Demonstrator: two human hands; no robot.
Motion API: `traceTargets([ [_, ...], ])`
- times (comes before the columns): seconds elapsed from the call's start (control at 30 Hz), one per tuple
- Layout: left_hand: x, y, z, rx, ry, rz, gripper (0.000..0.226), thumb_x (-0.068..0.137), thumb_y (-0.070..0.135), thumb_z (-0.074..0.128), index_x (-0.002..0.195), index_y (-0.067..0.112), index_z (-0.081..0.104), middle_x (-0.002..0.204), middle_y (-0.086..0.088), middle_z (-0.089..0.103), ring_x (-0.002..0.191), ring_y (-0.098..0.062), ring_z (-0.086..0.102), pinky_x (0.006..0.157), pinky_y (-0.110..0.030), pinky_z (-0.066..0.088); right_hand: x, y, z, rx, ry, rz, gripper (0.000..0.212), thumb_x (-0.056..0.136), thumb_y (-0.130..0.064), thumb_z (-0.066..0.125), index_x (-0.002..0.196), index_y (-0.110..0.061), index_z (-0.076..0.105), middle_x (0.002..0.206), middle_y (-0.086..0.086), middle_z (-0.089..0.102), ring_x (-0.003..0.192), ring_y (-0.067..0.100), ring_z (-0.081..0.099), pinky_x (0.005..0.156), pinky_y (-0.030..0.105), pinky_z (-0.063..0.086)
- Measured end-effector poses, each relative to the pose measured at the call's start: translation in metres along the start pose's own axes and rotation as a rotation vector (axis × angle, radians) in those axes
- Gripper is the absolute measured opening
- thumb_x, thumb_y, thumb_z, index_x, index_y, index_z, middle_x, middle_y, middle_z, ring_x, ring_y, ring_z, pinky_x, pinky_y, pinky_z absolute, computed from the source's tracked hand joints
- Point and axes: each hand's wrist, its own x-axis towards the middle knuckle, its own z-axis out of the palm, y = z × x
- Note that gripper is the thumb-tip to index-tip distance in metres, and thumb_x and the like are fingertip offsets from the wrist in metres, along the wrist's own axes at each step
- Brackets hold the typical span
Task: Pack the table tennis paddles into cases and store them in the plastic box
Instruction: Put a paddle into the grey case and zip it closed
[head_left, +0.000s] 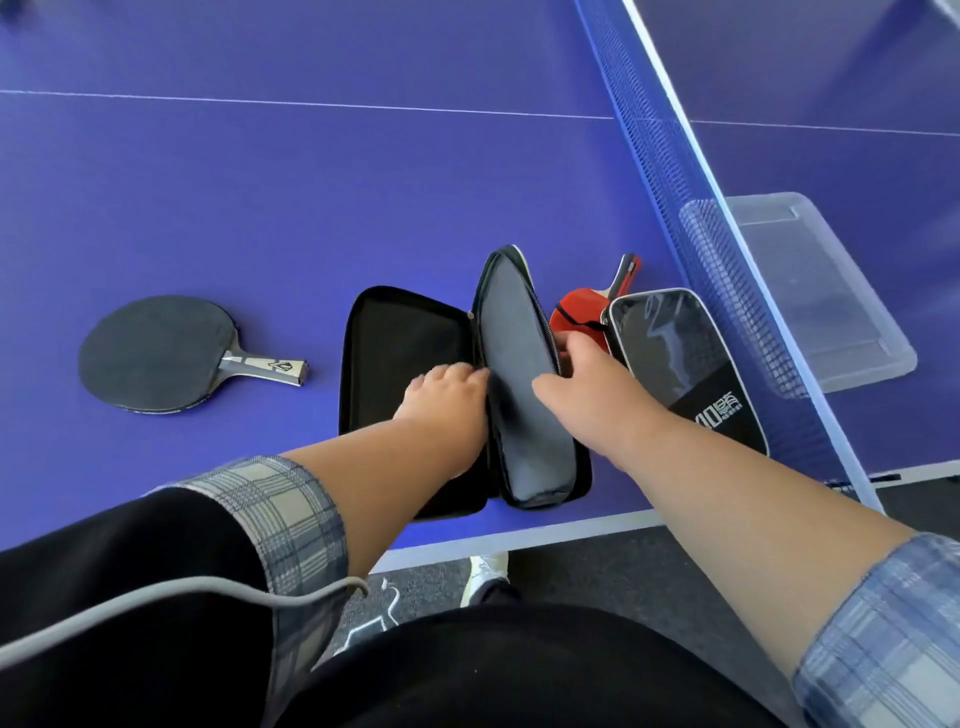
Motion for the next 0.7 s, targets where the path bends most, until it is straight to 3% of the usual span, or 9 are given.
traceTargets([
  [0.1, 0.044, -0.009, -0.014, 0.055, 0.085, -0.085, 0.074, 0.086, 0.025, 0.059, 0.150, 0.016, 0.022, 0.148, -0.004, 0.037, 0.140, -0.028, 0.028, 0.115, -0.045, 0.021, 0.012, -0.007, 0.003, 0.021, -0.091, -0.040, 0.035, 0.084, -0.030, 0.058, 0.116, -0.041, 0.051, 0.103, -0.021, 0.067, 0.091, -0.003, 0.063, 0.075, 0.024, 0.051],
  [0.17, 0.072, -0.019, -0.018, 0.106, 0.011, -0.133, 0.091, 0.083, 0.028, 0.065, 0.154, 0.012, 0.009, 0.154, -0.006, 0.027, 0.146, -0.029, 0.016, 0.119, -0.047, 0.013, 0.020, -0.009, 0.006, 0.032, -0.140, -0.036, 0.035, 0.084, -0.030, 0.056, 0.115, -0.044, 0.049, 0.104, -0.022, 0.066, 0.094, 0.001, 0.065, 0.084, 0.031, 0.055],
  [0.27, 0.097, -0.026, -0.010, 0.148, -0.130, -0.137, 0.103, 0.081, 0.036, 0.071, 0.155, 0.012, 0.003, 0.158, -0.005, 0.018, 0.149, -0.030, 0.005, 0.119, -0.051, 0.008, 0.030, -0.006, 0.009, 0.023, -0.199, -0.031, 0.036, 0.083, -0.028, 0.052, 0.114, -0.046, 0.048, 0.100, -0.020, 0.068, 0.092, 0.005, 0.066, 0.085, 0.036, 0.056],
  [0.4, 0.102, -0.023, 0.011, 0.041, -0.152, -0.194, 0.097, 0.083, 0.027, 0.065, 0.156, 0.018, 0.002, 0.158, 0.000, 0.011, 0.149, -0.029, -0.004, 0.118, -0.056, 0.011, 0.038, 0.003, 0.002, 0.031, -0.204, -0.012, 0.034, 0.086, -0.021, 0.049, 0.111, -0.044, 0.051, 0.095, -0.019, 0.067, 0.086, 0.000, 0.062, 0.075, 0.029, 0.052],
  [0.57, 0.104, -0.023, 0.024, 0.014, -0.063, -0.241, 0.076, 0.095, 0.050, 0.041, 0.156, 0.023, 0.002, 0.158, 0.001, 0.012, 0.149, -0.026, -0.004, 0.114, -0.063, 0.014, 0.044, 0.028, -0.016, 0.050, -0.105, 0.040, 0.038, 0.088, -0.016, 0.045, 0.114, -0.042, 0.056, 0.089, -0.019, 0.065, 0.068, -0.008, 0.060, 0.055, 0.015, 0.041],
  [0.63, 0.105, -0.025, 0.028, 0.071, -0.072, -0.236, 0.075, 0.096, 0.052, 0.037, 0.155, 0.025, -0.001, 0.160, 0.001, 0.008, 0.149, -0.027, -0.006, 0.112, -0.065, 0.015, 0.046, 0.044, -0.024, 0.047, -0.042, 0.076, 0.040, 0.088, -0.015, 0.045, 0.115, -0.043, 0.054, 0.092, -0.018, 0.065, 0.071, -0.001, 0.062, 0.055, 0.018, 0.043],
  [0.7, 0.105, -0.026, 0.032, 0.108, -0.075, -0.235, 0.072, 0.097, 0.054, 0.031, 0.154, 0.029, -0.005, 0.162, 0.001, 0.004, 0.148, -0.027, -0.008, 0.110, -0.067, 0.015, 0.050, 0.064, -0.028, 0.039, 0.024, 0.124, 0.046, 0.090, -0.013, 0.046, 0.129, -0.037, 0.050, 0.100, -0.012, 0.066, 0.076, 0.008, 0.063, 0.059, 0.025, 0.045],
])
